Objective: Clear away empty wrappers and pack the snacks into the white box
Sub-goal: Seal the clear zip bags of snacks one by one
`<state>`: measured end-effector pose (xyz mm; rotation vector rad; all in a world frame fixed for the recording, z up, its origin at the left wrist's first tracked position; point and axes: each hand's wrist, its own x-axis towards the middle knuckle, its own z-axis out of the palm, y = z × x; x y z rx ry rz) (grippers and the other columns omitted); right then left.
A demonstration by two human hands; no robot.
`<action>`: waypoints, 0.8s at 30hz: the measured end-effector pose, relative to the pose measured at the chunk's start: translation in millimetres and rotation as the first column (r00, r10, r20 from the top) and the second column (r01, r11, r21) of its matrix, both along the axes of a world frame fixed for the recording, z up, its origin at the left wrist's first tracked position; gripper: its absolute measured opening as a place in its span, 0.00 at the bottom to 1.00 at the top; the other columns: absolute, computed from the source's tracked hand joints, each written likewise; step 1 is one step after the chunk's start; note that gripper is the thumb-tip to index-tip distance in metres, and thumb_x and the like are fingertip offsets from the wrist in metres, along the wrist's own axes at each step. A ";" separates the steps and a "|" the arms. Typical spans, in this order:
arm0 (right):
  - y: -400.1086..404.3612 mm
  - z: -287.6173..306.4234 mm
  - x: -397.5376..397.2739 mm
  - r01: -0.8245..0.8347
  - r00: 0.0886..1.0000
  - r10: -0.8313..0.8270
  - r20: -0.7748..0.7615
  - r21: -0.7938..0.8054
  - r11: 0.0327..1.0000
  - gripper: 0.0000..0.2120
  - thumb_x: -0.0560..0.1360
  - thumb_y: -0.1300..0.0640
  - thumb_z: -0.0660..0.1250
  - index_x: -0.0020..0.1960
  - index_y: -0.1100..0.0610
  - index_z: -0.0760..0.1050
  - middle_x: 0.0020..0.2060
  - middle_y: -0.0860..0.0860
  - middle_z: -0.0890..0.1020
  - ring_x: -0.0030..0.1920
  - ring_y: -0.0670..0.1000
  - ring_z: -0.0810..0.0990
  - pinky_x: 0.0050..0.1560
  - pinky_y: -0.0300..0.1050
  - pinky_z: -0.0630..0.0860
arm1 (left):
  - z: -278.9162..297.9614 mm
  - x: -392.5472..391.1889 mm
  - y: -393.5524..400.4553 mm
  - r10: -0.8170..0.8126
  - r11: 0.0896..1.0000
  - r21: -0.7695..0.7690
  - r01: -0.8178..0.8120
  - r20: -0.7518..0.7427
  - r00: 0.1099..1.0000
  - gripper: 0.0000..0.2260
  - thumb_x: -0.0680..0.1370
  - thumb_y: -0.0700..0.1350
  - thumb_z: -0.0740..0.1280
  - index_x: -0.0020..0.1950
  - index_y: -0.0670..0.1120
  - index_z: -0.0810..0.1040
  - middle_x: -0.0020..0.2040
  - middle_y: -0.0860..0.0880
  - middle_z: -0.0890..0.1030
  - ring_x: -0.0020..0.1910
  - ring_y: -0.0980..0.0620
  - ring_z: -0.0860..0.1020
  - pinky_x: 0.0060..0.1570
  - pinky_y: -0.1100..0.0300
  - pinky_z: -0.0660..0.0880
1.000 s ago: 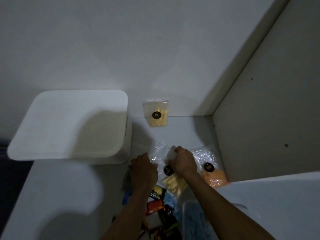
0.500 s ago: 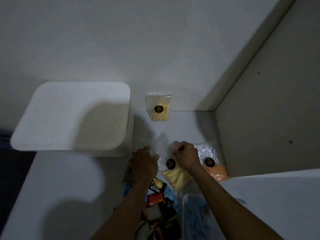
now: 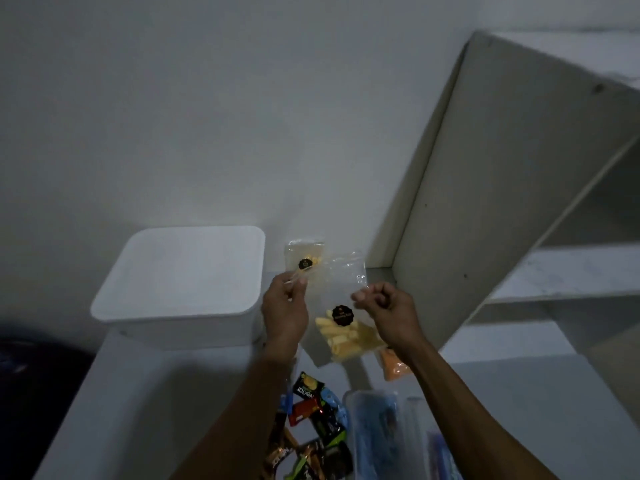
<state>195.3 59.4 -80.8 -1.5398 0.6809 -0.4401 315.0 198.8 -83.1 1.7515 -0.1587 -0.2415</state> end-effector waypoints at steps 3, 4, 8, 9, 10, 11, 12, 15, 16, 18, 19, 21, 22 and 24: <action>12.8 19.7 -21.0 0.002 0.999 -0.001 0.049 -0.012 1.000 0.11 0.74 0.58 0.73 0.51 0.63 0.77 0.42 0.57 0.84 0.45 0.49 0.84 0.50 0.44 0.79 | 30.0 -15.6 17.4 0.020 0.994 -0.106 -0.016 0.043 0.999 0.03 0.79 0.45 0.68 0.46 0.48 0.80 0.41 0.51 0.84 0.46 0.52 0.83 0.45 0.64 0.75; 17.4 26.9 -27.3 0.008 0.997 -0.007 0.071 -0.013 1.000 0.11 0.74 0.59 0.73 0.52 0.63 0.76 0.42 0.58 0.83 0.44 0.49 0.84 0.48 0.42 0.79 | 37.9 -21.4 23.6 0.014 0.994 -0.110 -0.006 0.065 0.998 0.04 0.79 0.45 0.68 0.45 0.50 0.80 0.40 0.52 0.84 0.45 0.53 0.82 0.44 0.64 0.75; 34.7 56.6 -45.3 0.030 0.992 -0.021 0.127 -0.068 0.997 0.17 0.74 0.59 0.73 0.61 0.57 0.74 0.45 0.60 0.80 0.46 0.49 0.82 0.47 0.39 0.80 | 57.7 -38.9 49.5 -0.037 0.993 -0.100 0.054 0.165 0.986 0.06 0.78 0.46 0.69 0.41 0.54 0.80 0.40 0.53 0.84 0.45 0.51 0.82 0.48 0.59 0.77; 38.3 64.5 -48.4 0.029 0.991 -0.016 0.131 -0.100 0.995 0.18 0.74 0.58 0.74 0.62 0.55 0.74 0.46 0.56 0.79 0.46 0.49 0.81 0.49 0.42 0.80 | 61.4 -42.1 55.1 -0.058 0.994 -0.080 0.075 0.196 0.979 0.06 0.78 0.47 0.69 0.41 0.54 0.81 0.40 0.53 0.84 0.45 0.50 0.82 0.49 0.58 0.77; 41.2 71.8 -51.1 0.027 0.992 -0.009 0.128 -0.140 0.990 0.20 0.73 0.57 0.74 0.62 0.53 0.74 0.46 0.54 0.79 0.47 0.49 0.80 0.51 0.43 0.80 | 65.6 -45.8 60.1 -0.080 0.994 -0.060 0.095 0.223 0.972 0.06 0.78 0.47 0.69 0.42 0.54 0.81 0.41 0.53 0.84 0.46 0.50 0.82 0.50 0.58 0.77; 44.2 79.9 -53.4 0.017 0.993 0.006 0.120 -0.188 0.982 0.21 0.73 0.56 0.75 0.63 0.52 0.74 0.48 0.51 0.79 0.47 0.48 0.80 0.52 0.43 0.80 | 70.4 -50.3 64.3 -0.099 0.992 -0.046 0.114 0.243 0.965 0.05 0.78 0.46 0.68 0.43 0.52 0.82 0.41 0.53 0.84 0.46 0.51 0.81 0.49 0.59 0.77; 47.1 88.4 -55.1 0.000 0.995 0.025 0.101 -0.243 0.970 0.21 0.72 0.55 0.75 0.63 0.52 0.74 0.49 0.50 0.79 0.48 0.48 0.80 0.51 0.41 0.80 | 75.3 -54.9 68.2 -0.113 0.992 -0.031 0.125 0.258 0.960 0.05 0.78 0.46 0.68 0.43 0.50 0.82 0.41 0.53 0.84 0.46 0.52 0.81 0.48 0.61 0.76; 52.4 111.3 -57.1 -0.074 0.994 0.098 0.039 -0.396 0.915 0.18 0.71 0.57 0.76 0.59 0.57 0.79 0.49 0.51 0.82 0.45 0.44 0.80 0.44 0.30 0.77 | 87.8 -66.1 77.3 -0.143 0.989 0.002 0.150 0.298 0.944 0.06 0.78 0.45 0.68 0.44 0.48 0.82 0.41 0.54 0.84 0.46 0.55 0.80 0.46 0.63 0.75; 52.7 116.8 -56.9 -0.103 0.993 0.118 0.006 -0.442 0.891 0.16 0.71 0.57 0.77 0.57 0.58 0.80 0.48 0.51 0.83 0.43 0.44 0.80 0.41 0.28 0.75 | 91.6 -69.0 79.7 -0.153 0.988 0.012 0.157 0.311 0.938 0.06 0.78 0.45 0.68 0.44 0.47 0.82 0.41 0.53 0.84 0.45 0.55 0.80 0.47 0.63 0.75; 52.5 125.6 -56.1 -0.167 0.986 0.153 -0.072 -0.534 0.829 0.13 0.71 0.54 0.77 0.54 0.56 0.82 0.45 0.50 0.84 0.42 0.48 0.82 0.38 0.30 0.75 | 98.2 -73.4 83.4 -0.166 0.986 0.032 0.164 0.334 0.928 0.05 0.78 0.45 0.68 0.44 0.47 0.82 0.42 0.53 0.83 0.46 0.56 0.80 0.46 0.62 0.75; 52.5 129.8 -55.2 -0.205 0.979 0.172 -0.113 -0.587 0.783 0.13 0.70 0.52 0.77 0.52 0.55 0.83 0.43 0.48 0.84 0.43 0.48 0.82 0.40 0.34 0.76 | 101.3 -75.2 84.3 -0.171 0.985 0.043 0.166 0.348 0.922 0.05 0.78 0.44 0.68 0.44 0.48 0.82 0.42 0.54 0.83 0.46 0.57 0.80 0.46 0.62 0.75; 52.7 137.1 -51.2 -0.280 0.960 0.206 -0.190 -0.673 0.685 0.12 0.70 0.48 0.76 0.51 0.52 0.83 0.42 0.45 0.84 0.44 0.45 0.81 0.46 0.45 0.79 | 106.9 -78.2 83.6 -0.173 0.985 0.066 0.160 0.372 0.912 0.05 0.78 0.44 0.68 0.44 0.48 0.82 0.42 0.54 0.83 0.45 0.58 0.79 0.44 0.63 0.74; 53.2 140.9 -49.1 -0.306 0.952 0.214 -0.219 -0.697 0.649 0.11 0.71 0.47 0.75 0.50 0.50 0.83 0.42 0.45 0.84 0.44 0.45 0.81 0.48 0.49 0.80 | 109.7 -79.5 82.1 -0.167 0.986 0.071 0.152 0.381 0.909 0.05 0.78 0.44 0.68 0.44 0.48 0.82 0.41 0.54 0.83 0.45 0.58 0.79 0.44 0.63 0.74; 54.2 148.9 -45.5 -0.339 0.941 0.216 -0.261 -0.736 0.586 0.12 0.72 0.44 0.73 0.50 0.49 0.82 0.43 0.45 0.85 0.45 0.45 0.81 0.50 0.53 0.80 | 114.7 -82.8 77.4 -0.156 0.988 0.066 0.141 0.397 0.904 0.05 0.78 0.44 0.68 0.43 0.48 0.82 0.41 0.54 0.83 0.43 0.60 0.79 0.42 0.64 0.74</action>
